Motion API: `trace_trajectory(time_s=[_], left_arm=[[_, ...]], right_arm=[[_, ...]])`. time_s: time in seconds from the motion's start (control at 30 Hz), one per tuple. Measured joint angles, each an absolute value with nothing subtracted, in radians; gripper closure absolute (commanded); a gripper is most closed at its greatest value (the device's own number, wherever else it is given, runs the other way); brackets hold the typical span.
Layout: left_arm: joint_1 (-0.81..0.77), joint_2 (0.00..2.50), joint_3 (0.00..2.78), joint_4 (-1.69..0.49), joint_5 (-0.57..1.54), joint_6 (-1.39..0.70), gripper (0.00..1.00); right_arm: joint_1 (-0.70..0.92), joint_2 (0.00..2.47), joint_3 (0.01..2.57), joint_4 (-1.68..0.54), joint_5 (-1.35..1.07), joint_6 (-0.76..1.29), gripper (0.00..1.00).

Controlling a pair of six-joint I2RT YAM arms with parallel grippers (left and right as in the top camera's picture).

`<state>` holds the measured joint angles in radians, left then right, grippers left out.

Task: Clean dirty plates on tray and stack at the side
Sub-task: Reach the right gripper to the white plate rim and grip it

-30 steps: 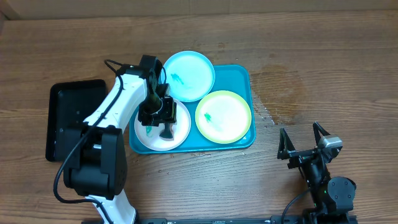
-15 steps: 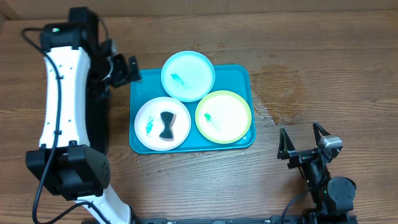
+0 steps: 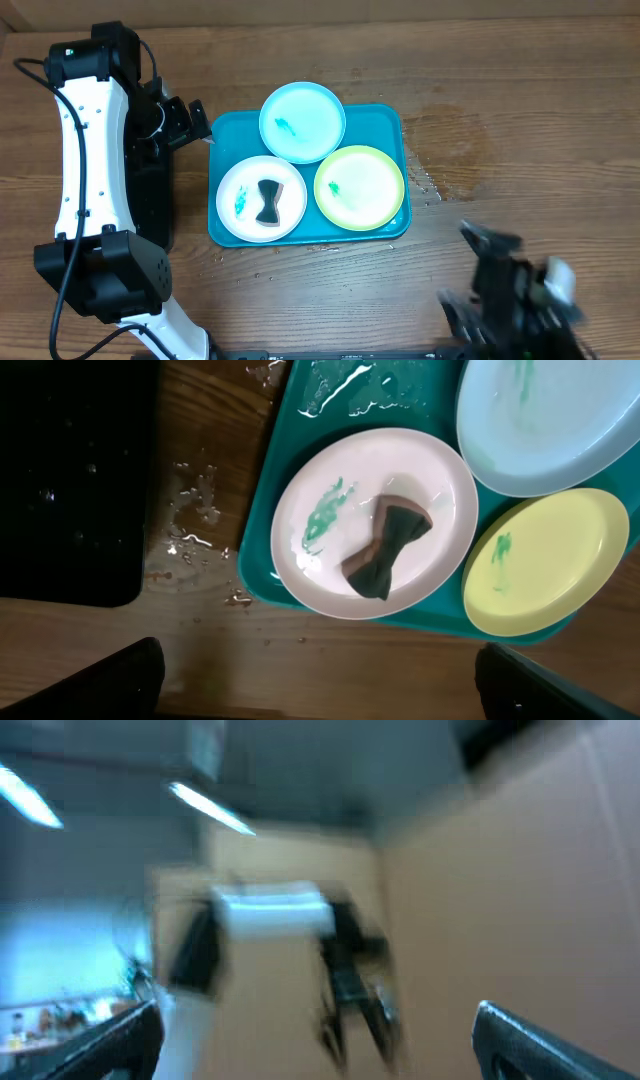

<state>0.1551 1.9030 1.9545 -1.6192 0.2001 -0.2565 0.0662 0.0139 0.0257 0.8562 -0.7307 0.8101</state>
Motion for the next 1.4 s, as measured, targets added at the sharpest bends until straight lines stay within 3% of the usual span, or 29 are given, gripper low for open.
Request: trace_trajectory(time_s=[0.07, 0.17, 0.27, 0.43, 0.6, 0.67, 0.83, 0.93, 1.0, 1.1, 1.3, 1.4], left_arm=[[0.155, 1.903, 1.954, -1.621, 0.197, -0.257, 0.0], [0.155, 1.903, 1.954, -1.626, 0.197, -0.257, 0.0], [0.155, 1.903, 1.954, -1.627, 0.196, -0.257, 0.01], [0.155, 1.903, 1.954, -1.628, 0.195, -0.257, 0.0], [0.155, 1.903, 1.953, -1.629, 0.193, -0.257, 0.0], [0.155, 1.903, 1.953, -1.629, 0.193, -0.257, 0.0], [0.155, 1.903, 1.953, -1.638, 0.193, -0.257, 0.0], [0.155, 1.903, 1.953, -1.639, 0.193, -0.257, 0.0], [0.155, 1.903, 1.953, -1.639, 0.193, -0.257, 0.0], [0.155, 1.903, 1.953, -1.639, 0.193, -0.257, 0.0], [0.155, 1.903, 1.953, -1.639, 0.194, -0.257, 0.0], [0.155, 1.903, 1.953, -1.639, 0.194, -0.257, 0.0]], right_arm=[[0.066, 0.007, 0.057, 0.934, -0.677, 0.864, 0.0], [0.066, 0.017, 0.216, 0.704, -0.561, 0.885, 0.0], [0.066, 0.09, 0.51, 0.275, -0.511, 0.736, 0.0], [0.066, 0.407, 1.145, -0.63, -0.439, 0.387, 0.0], [0.066, 0.825, 1.598, -1.066, -0.577, 0.241, 0.01], [0.067, 0.969, 1.702, -1.095, -0.712, 0.227, 0.19], [0.146, 1.205, 1.794, -1.127, -0.883, 0.217, 0.25], [0.292, 1.29, 1.798, -1.21, -0.704, 0.262, 0.26], [0.399, 1.351, 1.799, -1.254, -0.533, 0.319, 0.14], [0.531, 1.456, 1.8, -1.258, -0.337, 0.385, 0.15], [0.686, 1.67, 1.799, -1.171, -0.175, 0.46, 0.39], [0.74, 1.799, 1.799, -1.153, -0.091, 0.528, 0.43]])
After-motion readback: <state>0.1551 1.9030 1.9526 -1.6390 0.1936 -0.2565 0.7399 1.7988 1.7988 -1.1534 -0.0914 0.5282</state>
